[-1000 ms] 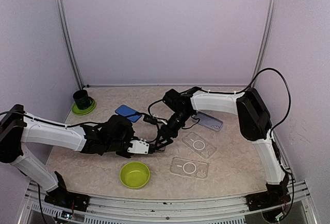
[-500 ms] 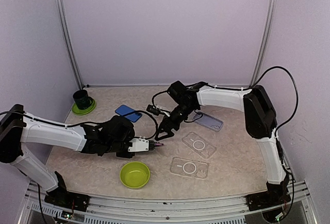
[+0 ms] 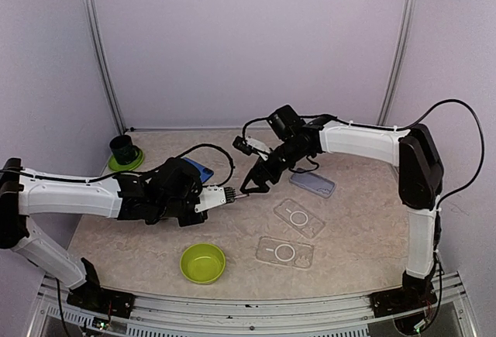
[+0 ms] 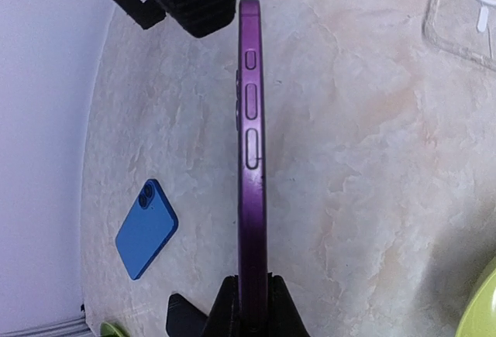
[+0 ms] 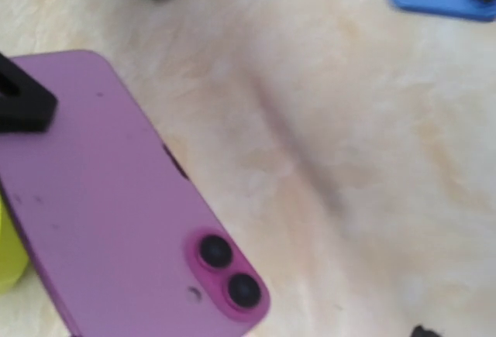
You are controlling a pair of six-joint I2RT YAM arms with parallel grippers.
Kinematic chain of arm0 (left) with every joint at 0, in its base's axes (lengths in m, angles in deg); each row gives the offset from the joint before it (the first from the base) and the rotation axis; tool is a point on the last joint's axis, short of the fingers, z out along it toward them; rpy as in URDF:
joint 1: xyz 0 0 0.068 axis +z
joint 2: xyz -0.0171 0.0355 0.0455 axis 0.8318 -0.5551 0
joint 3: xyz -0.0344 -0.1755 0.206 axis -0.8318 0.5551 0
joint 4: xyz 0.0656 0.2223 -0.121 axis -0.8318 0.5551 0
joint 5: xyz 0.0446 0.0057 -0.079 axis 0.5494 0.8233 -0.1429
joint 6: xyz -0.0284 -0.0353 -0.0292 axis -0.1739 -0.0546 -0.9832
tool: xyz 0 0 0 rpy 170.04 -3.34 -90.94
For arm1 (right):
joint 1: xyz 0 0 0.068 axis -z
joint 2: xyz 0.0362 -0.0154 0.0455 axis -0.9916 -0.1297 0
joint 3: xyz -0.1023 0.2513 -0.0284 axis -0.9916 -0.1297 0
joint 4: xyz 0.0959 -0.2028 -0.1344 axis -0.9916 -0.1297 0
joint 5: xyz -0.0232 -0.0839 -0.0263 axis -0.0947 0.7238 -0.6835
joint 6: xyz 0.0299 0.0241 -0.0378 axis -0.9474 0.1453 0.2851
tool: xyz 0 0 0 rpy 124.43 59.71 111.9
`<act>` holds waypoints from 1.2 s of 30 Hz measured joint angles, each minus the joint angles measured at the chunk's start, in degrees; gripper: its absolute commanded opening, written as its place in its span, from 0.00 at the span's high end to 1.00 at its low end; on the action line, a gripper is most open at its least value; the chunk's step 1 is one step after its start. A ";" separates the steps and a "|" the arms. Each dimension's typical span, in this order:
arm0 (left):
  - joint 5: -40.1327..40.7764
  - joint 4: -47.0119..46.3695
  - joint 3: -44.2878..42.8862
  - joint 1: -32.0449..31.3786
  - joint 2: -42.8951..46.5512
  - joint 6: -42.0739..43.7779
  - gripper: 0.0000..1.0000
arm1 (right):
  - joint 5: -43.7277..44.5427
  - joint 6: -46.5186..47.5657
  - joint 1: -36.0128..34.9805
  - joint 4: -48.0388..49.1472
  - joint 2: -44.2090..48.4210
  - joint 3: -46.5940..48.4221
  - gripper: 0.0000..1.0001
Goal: Put the phone into the phone case
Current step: Pass from the right arm to the left, then pass from the left arm to the right
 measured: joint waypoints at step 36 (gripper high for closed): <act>-30.95 18.38 -20.74 -1.14 4.11 -33.11 1.00 | -7.30 -3.63 1.07 34.77 35.52 -42.03 0.12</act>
